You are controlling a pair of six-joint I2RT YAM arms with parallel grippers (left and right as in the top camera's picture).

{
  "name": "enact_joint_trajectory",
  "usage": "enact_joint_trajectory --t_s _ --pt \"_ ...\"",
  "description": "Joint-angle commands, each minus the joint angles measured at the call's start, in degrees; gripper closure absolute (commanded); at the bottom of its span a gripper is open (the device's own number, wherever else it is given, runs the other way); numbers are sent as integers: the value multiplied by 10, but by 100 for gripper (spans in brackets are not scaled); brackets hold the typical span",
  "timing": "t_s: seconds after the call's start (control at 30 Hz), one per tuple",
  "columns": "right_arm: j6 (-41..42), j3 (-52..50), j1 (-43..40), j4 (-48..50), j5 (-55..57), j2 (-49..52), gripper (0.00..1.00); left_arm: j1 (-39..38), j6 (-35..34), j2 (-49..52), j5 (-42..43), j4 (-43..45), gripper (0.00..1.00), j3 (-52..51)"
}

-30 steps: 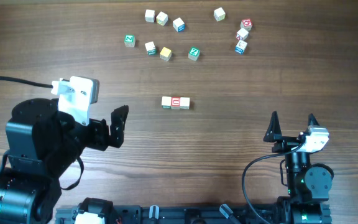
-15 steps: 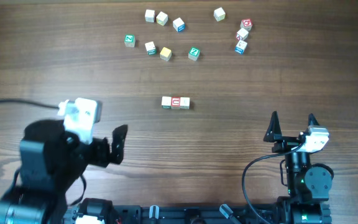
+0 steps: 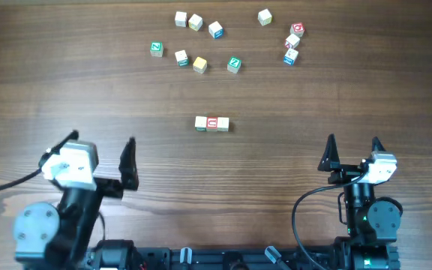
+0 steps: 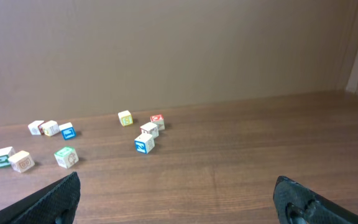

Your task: Form a horizontal line

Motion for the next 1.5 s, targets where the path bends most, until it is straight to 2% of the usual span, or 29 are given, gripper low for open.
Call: enact_joint_trajectory --t_s 0.0,0.03,0.13,0.27,0.57,0.73,0.9,1.47 --pt "-8 0 -3 2 -11 -5 1 5 12 -54 -2 155 0 -122" --pt "-8 0 -3 2 -11 -5 1 5 15 -72 -2 222 0 -169" --pt "-8 0 -3 2 -11 -5 0 7 25 -104 -4 332 0 -253" --pt "-8 0 -3 2 -11 -5 0 25 24 -143 -1 416 0 -347" --pt "-8 0 -3 2 -11 -5 0 55 24 -214 -20 399 0 -430" --pt "-8 0 -3 2 -11 -5 0 52 24 -216 -21 392 0 -464" --pt "-8 0 -3 2 -11 -5 0 38 20 -216 -29 298 0 -467" --pt "-8 0 -3 2 -11 -5 0 37 16 -216 -29 300 0 -467"
